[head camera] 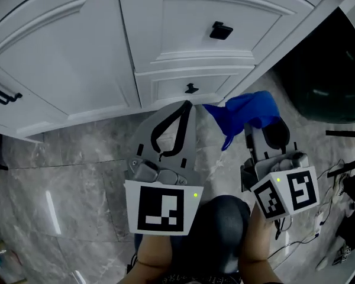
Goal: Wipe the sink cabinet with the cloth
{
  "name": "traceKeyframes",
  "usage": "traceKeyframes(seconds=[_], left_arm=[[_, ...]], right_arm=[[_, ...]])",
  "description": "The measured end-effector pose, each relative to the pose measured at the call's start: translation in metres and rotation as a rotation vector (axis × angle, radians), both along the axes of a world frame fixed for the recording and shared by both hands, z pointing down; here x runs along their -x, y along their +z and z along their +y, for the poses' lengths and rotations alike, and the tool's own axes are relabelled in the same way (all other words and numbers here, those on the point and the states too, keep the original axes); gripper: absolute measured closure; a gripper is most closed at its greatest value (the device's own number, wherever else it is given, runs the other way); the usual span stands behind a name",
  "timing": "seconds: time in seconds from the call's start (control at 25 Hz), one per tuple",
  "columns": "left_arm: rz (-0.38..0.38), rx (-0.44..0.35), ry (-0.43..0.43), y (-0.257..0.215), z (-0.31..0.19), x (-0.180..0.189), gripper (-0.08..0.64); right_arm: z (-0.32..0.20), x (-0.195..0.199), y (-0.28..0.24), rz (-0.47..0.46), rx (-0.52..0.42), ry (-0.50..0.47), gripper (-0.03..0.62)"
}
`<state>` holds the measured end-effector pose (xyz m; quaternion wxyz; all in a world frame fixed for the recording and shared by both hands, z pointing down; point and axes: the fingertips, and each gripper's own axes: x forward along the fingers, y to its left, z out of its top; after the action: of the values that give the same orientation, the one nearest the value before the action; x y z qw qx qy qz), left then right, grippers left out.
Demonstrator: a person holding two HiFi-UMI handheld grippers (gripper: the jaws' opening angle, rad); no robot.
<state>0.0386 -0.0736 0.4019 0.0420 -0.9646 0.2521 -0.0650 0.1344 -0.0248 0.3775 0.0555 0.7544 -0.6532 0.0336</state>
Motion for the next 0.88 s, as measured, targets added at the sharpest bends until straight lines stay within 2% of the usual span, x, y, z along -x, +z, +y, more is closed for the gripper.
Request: traceKeyframes(seconds=[0.08,0.16,0.28,0.36,0.52,0.72,0.88], left_arm=[[0.013,-0.018,0.029,-0.003,0.005,-0.006,0.56],[0.052,-0.008,0.049,-0.006,0.01,-0.011,0.56],[0.145,0.076,0.026,-0.014,0.017,-0.012,0.56],[0.168,0.111,-0.003,-0.018,0.019,-0.007,0.56],[0.117,0.09,-0.043,-0.013,0.015,0.001,0.56],[0.024,0.07,-0.114,0.006,0.001,0.004,0.56],[0.077,0.07,-0.114,0.005,-0.001,0.003,0.56]], right_arm=[[0.013,0.008,-0.011,0.023,-0.009,0.069,0.477],[0.018,0.018,-0.015,0.029,-0.016,0.092,0.477],[0.015,0.028,-0.017,0.001,-0.051,0.063,0.477],[0.016,0.034,-0.012,-0.019,-0.063,0.028,0.477],[0.021,0.035,0.004,-0.048,-0.051,-0.005,0.477],[0.014,0.03,0.016,-0.003,-0.009,0.039,0.477],[-0.001,0.039,0.018,-0.013,-0.025,-0.047,0.477]])
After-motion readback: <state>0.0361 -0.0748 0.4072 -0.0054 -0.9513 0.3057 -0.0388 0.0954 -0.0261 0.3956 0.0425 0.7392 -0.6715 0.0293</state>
